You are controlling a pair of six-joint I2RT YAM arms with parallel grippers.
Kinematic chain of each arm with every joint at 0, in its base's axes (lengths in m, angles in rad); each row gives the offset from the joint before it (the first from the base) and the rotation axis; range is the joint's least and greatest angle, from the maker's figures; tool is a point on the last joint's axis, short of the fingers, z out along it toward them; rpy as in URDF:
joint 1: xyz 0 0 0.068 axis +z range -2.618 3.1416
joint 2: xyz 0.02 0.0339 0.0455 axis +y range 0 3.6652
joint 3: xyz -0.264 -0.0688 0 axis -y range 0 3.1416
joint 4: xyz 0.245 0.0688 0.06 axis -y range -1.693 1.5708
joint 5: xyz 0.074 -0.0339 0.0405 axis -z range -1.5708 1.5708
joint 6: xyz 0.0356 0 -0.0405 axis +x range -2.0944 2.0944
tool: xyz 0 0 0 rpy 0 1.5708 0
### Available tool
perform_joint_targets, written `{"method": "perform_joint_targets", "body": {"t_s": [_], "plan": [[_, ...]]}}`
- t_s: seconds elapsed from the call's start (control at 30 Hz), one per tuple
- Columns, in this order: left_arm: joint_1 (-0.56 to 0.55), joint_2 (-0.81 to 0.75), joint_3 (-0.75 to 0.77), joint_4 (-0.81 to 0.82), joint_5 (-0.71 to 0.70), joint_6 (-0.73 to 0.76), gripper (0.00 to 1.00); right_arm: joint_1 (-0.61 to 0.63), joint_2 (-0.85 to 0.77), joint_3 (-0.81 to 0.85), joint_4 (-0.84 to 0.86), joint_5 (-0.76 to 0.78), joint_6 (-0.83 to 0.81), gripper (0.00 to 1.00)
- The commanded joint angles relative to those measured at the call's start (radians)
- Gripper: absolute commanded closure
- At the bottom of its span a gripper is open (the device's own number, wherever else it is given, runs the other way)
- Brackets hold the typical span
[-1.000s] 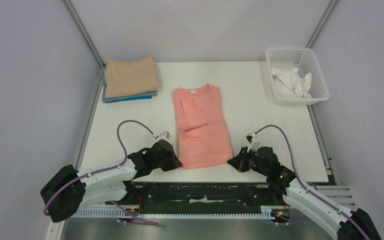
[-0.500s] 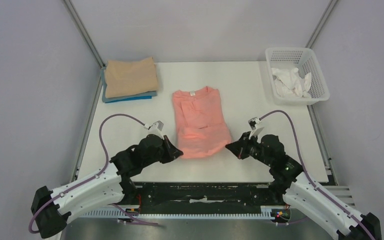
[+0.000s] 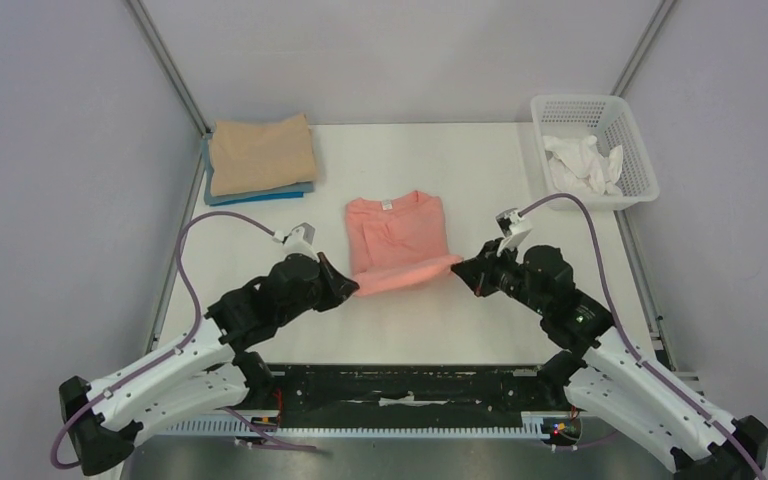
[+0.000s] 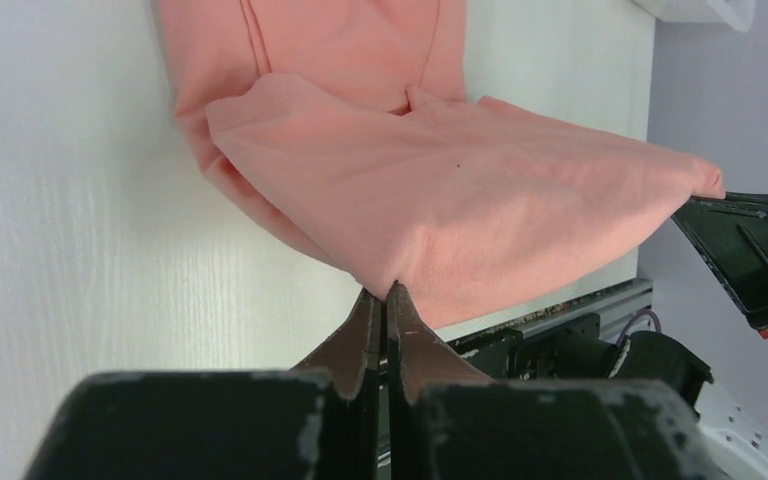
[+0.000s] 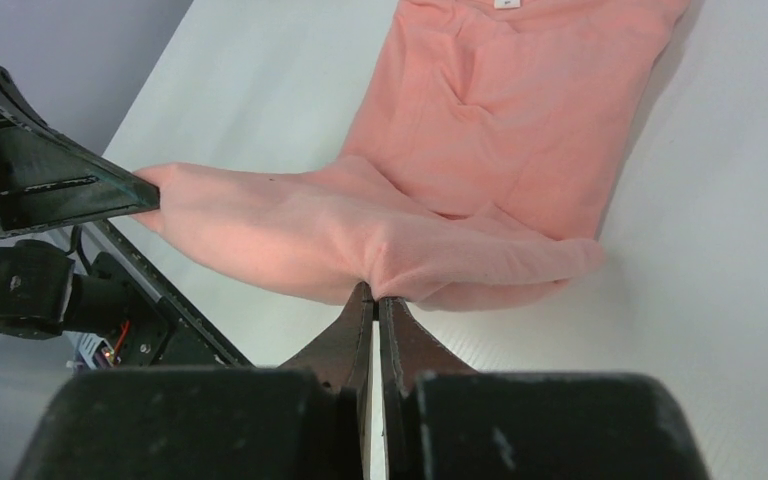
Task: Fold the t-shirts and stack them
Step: Fold the long partially folded tshirt into a neat square
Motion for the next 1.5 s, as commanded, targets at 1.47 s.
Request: {"method": "perform_joint_targets", "body": {"t_s": [1.47], "plan": [[0.552,1.037,0.61,0.182,0.074,0.235,0.93,-0.358,1.121,0.498,0.528,-0.258,-0.234,1.0]]}}
